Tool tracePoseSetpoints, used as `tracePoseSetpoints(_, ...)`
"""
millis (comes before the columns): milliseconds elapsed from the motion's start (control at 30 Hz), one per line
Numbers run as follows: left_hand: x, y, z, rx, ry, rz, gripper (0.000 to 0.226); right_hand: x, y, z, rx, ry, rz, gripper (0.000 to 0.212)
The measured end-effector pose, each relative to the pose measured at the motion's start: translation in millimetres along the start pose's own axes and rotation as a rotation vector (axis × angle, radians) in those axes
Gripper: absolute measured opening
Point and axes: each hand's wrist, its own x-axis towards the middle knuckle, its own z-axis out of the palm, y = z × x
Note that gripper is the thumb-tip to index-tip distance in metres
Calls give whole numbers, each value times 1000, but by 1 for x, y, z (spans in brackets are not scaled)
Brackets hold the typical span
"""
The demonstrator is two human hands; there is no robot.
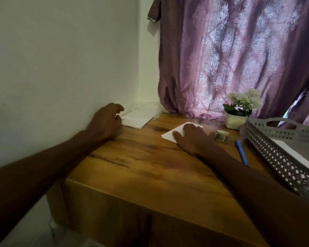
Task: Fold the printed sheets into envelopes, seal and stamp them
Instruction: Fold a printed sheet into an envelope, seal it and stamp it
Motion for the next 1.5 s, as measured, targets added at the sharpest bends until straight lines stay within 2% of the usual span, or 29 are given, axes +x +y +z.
tracePoseSetpoints(133, 11, -12, 18, 84, -105, 119, 61, -7, -2, 1, 49, 285, -142, 63)
tracePoseSetpoints(267, 14, -22, 21, 102, -105, 105, 61, -5, -30, -1, 147, 408, -283, 38)
tracePoseSetpoints(367, 13, -20, 21, 108, -153, 97, 63, 3, -64, 6, 211, 325, -367, 33)
tracePoseSetpoints(500, 10, -16, 19, 109, -125, 97, 77, 20, -115, 22, 209, 220, -332, 43)
tracePoseSetpoints(600, 9, -15, 19, 91, -115, 54, 73, 36, -138, 35, 84, 127, -246, 55)
tracePoseSetpoints(700, 12, -14, 22, 69, -112, 51, 66, 42, -142, 41, 37, 118, -243, 47)
tracePoseSetpoints(867, 14, -13, 21, -5, -36, 80, 52, 37, -135, 38, 284, 257, -315, 12)
tracePoseSetpoints(933, 12, -14, 17, -91, 22, 119, 49, 31, -136, 35, 430, 287, -344, 5)
tracePoseSetpoints(1033, 7, -15, 11, -198, 101, 208, 41, 18, -130, 26, 632, 294, -343, 4)
tracePoseSetpoints(1133, 4, -14, 6, -438, 198, 236, 34, 2, -120, 10, 937, 251, -344, 1)
tracePoseSetpoints(1233, 3, -4, 3, -638, 217, 218, 41, -10, -98, -15, 1226, 180, -378, 8)
tracePoseSetpoints(1367, -2, 2, 1, -697, 131, 225, 50, -11, -61, -41, 1413, 168, -333, 17)
tracePoseSetpoints(1500, 0, 6, -6, -727, 199, 248, 49, -2, -18, -61, 1749, 94, -286, 18)
